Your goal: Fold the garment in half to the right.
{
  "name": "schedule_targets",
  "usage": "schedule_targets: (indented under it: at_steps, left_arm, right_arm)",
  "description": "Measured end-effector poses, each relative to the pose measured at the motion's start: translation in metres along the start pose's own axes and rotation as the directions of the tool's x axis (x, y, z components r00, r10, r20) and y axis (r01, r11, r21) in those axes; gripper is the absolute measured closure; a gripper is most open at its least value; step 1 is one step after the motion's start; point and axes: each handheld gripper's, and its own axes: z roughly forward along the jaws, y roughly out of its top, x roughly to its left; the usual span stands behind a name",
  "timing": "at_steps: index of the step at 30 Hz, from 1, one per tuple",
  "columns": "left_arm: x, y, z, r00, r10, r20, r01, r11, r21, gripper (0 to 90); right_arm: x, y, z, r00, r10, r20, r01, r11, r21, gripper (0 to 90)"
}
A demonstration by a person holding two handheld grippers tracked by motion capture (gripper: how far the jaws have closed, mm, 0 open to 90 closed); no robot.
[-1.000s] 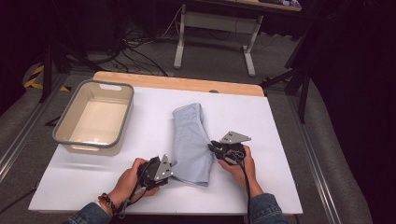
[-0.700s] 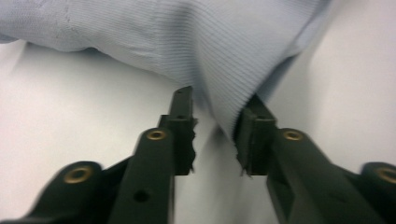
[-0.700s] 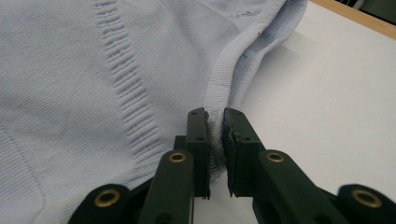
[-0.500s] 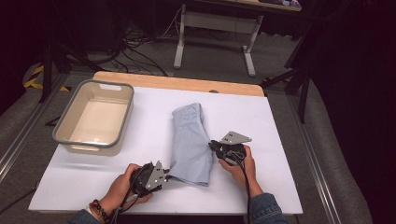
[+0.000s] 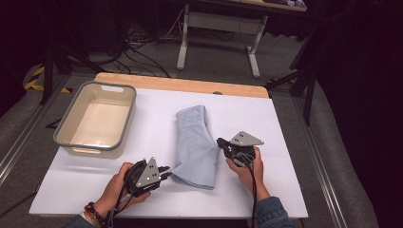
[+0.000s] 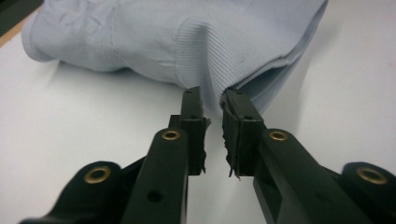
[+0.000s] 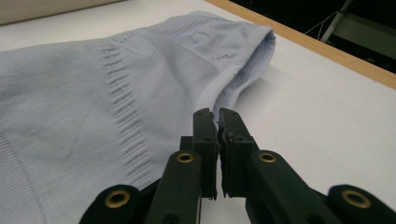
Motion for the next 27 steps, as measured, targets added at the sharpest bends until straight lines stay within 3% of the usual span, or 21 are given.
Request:
schedule_targets:
  at_steps: [2,5,8,11,12,19,22,25,27]
  left_arm:
    - [0.000,0.002,-0.004,0.9996,0.024,0.012,-0.024,0.9997,-0.001,80.2]
    - [0.001,0.001,-0.006,0.9998,0.019,0.006,-0.019,0.9997,0.011,77.6]
    - [0.004,0.000,-0.005,1.0000,-0.001,0.005,0.001,1.0000,-0.007,78.6]
    - [0.010,0.003,0.002,0.9974,-0.072,0.001,0.072,0.9956,-0.060,78.8]
    - [0.012,0.005,0.005,0.9969,-0.078,0.001,0.078,0.9948,-0.066,78.4]
    - [0.020,0.029,0.030,0.9988,-0.050,0.002,0.050,0.9941,-0.097,78.1]
    - [0.024,0.035,0.043,0.9995,-0.024,-0.020,0.022,0.9963,-0.083,78.0]
    - [0.030,0.035,0.052,0.9990,-0.027,-0.034,0.025,0.9975,-0.067,78.3]
    - [0.034,0.033,0.055,0.9984,-0.050,-0.026,0.048,0.9966,-0.068,78.9]
  right_arm:
    - [0.002,0.000,0.001,0.9999,-0.009,-0.008,0.009,1.000,-0.003,88.9]
    - [0.006,0.000,0.004,0.9995,-0.023,-0.022,0.023,1.000,0.010,89.3]
    - [0.009,-0.001,0.007,0.9989,-0.031,-0.035,0.032,0.999,0.019,89.3]
    - [0.010,-0.001,0.008,0.9981,-0.040,-0.046,0.041,0.999,0.021,89.4]
    - [0.010,-0.002,0.009,0.9980,-0.042,-0.047,0.043,0.999,0.021,89.8]
    - [0.018,-0.001,0.014,0.9950,-0.069,-0.071,0.071,0.997,0.026,90.0]
    - [0.021,-0.002,0.017,0.9936,-0.077,-0.082,0.080,0.996,0.033,90.0]
    - [0.024,-0.004,0.021,0.9921,-0.090,-0.087,0.094,0.994,0.046,90.0]
    - [0.024,-0.005,0.022,0.9919,-0.089,-0.091,0.094,0.994,0.050,90.0]
